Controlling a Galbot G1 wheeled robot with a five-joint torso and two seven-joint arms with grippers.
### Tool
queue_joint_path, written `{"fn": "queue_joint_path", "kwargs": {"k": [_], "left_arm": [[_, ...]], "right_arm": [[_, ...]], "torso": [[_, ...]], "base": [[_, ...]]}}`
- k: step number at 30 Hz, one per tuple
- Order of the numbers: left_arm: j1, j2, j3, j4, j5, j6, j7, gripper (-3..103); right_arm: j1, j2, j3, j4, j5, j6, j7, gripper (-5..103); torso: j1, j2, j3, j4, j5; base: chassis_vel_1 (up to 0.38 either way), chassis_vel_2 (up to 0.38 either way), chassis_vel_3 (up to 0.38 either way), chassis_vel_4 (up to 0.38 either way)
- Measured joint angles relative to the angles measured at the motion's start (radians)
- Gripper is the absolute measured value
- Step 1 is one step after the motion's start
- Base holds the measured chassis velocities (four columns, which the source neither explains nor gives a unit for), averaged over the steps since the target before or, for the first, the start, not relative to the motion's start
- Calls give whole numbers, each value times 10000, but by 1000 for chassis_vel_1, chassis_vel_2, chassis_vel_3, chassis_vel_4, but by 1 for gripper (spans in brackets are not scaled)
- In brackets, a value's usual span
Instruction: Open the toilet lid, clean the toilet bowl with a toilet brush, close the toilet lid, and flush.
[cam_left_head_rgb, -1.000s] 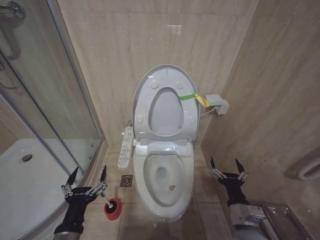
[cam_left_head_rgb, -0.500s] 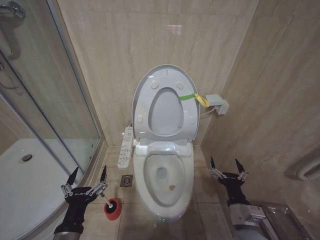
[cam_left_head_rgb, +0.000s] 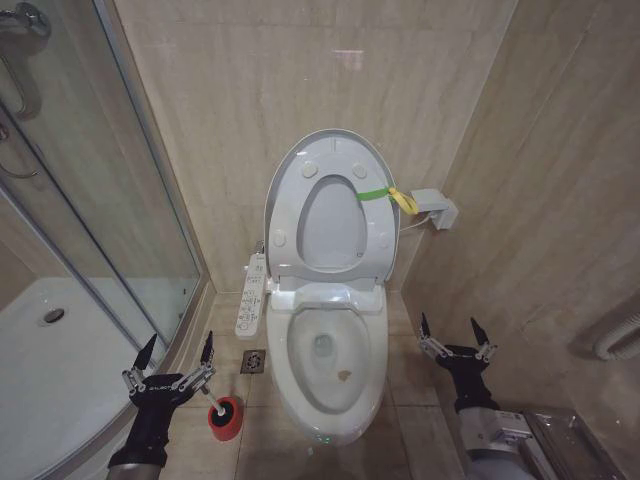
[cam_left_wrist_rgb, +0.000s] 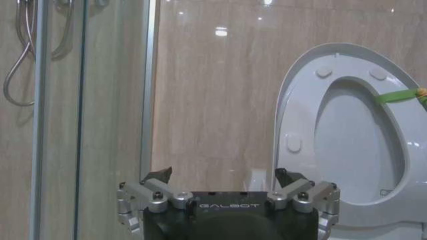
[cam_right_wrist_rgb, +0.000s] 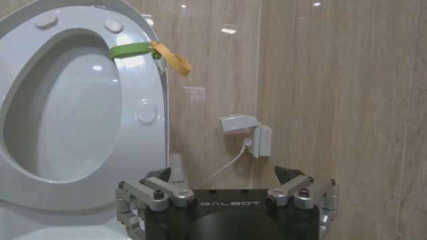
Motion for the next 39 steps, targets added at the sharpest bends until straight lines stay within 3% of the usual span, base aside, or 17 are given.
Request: {"fn": "queue_joint_path", "kwargs": {"k": [25,30,33,37,38,39], "left_arm": [[-17,0,-7,12,-8,6,8,100],[-726,81,-447,939,-496,509,481,100],[-1832,203,-1121,2364,-1275,1307,1236,100],[-2574,289,-1577,3315,-1793,1839,1735,100],[-2794,310,-1718,3599,-1931,1865,1910,100],[-2880,279,-1713,3520,-1987,1405,2130,100]], "right_arm": [[0,0,0,0,1,0,0,100],[0,0,1,0,1,0,0,100],[0,1,2,0,0,0,0,100],[0,0,1,0,1,0,0,100],[1,0,1,0,1,0,0,100],[0,1,0,0,1,0,-1,100]], "torso": [[0,0,0,1,1],[-1,0,0,0,0],[0,0,0,-1,-1],[0,-2,1,0,-3],[0,-2,0,-1,-3],[2,-2,1,-1,-8]], "base": [[0,0,0,0],[0,0,0,0],[0,0,0,0],[0,0,0,0],[0,0,0,0],[0,0,0,0]]}}
